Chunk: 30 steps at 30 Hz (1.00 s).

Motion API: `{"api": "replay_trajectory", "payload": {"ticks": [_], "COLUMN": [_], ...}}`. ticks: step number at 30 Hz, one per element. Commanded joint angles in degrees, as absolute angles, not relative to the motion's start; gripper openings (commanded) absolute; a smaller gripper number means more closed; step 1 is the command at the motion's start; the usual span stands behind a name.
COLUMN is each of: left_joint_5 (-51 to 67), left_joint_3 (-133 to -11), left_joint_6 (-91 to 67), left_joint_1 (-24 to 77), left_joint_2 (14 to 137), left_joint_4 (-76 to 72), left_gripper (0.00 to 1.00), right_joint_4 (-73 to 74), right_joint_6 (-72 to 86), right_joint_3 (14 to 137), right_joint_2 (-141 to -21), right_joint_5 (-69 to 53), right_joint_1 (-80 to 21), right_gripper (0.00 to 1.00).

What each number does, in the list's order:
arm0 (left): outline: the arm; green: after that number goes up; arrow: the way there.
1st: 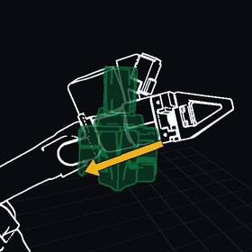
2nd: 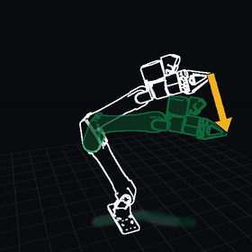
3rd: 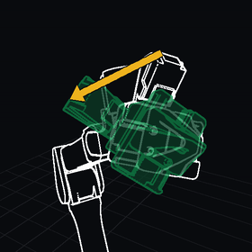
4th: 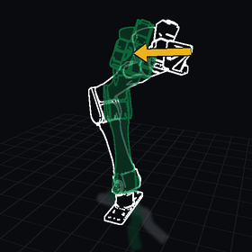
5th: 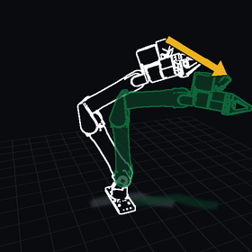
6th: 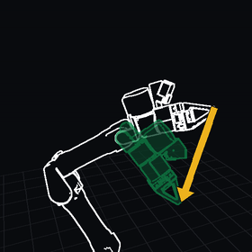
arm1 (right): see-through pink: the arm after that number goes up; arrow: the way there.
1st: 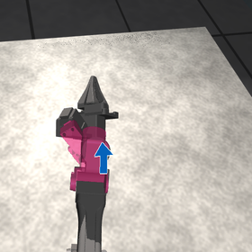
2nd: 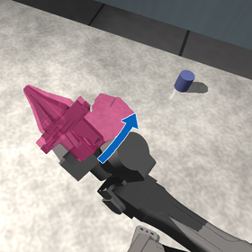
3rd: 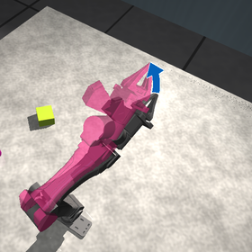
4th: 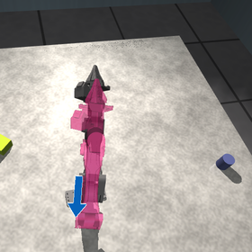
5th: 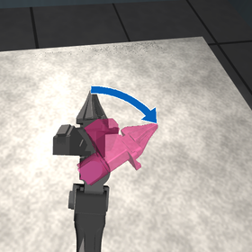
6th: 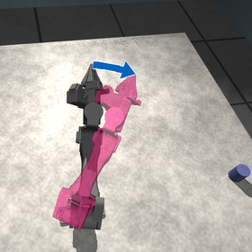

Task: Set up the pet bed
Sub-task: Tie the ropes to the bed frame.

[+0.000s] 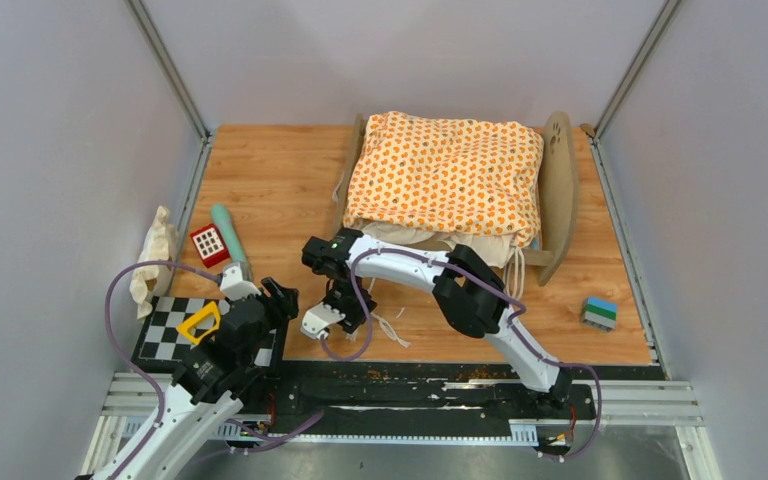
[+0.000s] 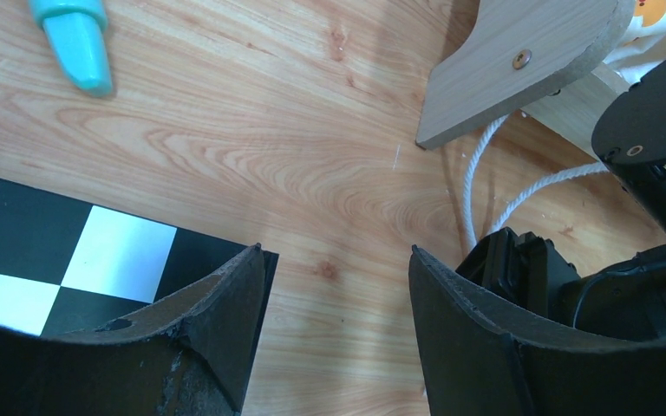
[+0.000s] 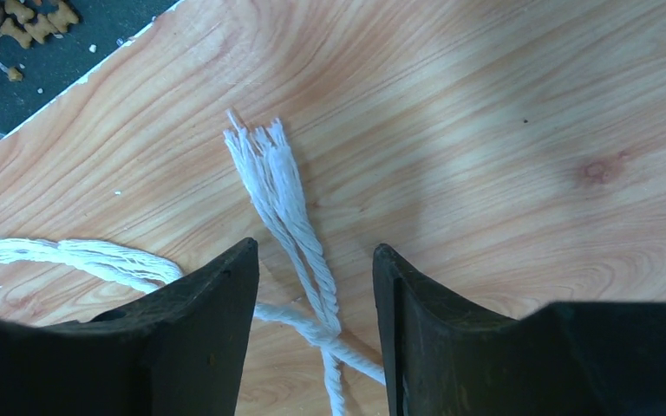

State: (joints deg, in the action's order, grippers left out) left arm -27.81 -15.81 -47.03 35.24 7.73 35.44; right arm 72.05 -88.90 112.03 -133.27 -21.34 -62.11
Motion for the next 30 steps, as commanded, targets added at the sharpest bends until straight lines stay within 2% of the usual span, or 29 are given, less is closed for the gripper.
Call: {"api": "replay_trajectory", "payload": {"ticks": [1,6,10,12,13,16,21,30], "left_joint_5": [-29.3,-29.4,-29.4,-29.4,-29.3,-29.2,-27.5,-18.9], "left_joint_3": [-18.0,-17.9,-17.8,-17.8,-17.7,-17.6,-17.0,-18.4], "left_joint_6": [-46.6,-46.5,-46.4,-46.4,-46.5,-46.4,-45.0,-41.2], "left_joint_1": [35.0,35.0,35.0,35.0,35.0,35.0,35.0,35.0], "left_joint_2": [7.7,7.3,7.3,7.3,7.3,7.6,10.2,28.3], "left_joint_4": [35.0,34.8,34.8,34.9,34.8,34.2,29.9,13.6], "left_gripper": [0.7,0.7,0.7,0.7,0.71,0.71,0.71,0.76], "right_joint_4": [75.7,75.0,73.5,72.2,71.4,66.2,48.9,27.6], "right_joint_6": [-90.1,-89.6,-89.0,-88.5,-88.2,-87.1,-82.8,-76.1], "right_joint_3": [113.9,112.0,110.3,109.1,108.5,104.3,89.6,69.8], "right_joint_2": [-137.3,-137.3,-136.8,-136.2,-135.8,-132.3,-120.4,-105.2], "right_joint_5": [-19.6,-19.6,-20.0,-20.0,-20.1,-21.2,-26.1,-32.4], "right_joint_1": [-61.6,-61.7,-61.6,-61.7,-61.7,-61.7,-61.2,-59.3], "right_gripper": [0.49,0.34,0.15,0.02,0.0,0.0,0.0,0.0]}}
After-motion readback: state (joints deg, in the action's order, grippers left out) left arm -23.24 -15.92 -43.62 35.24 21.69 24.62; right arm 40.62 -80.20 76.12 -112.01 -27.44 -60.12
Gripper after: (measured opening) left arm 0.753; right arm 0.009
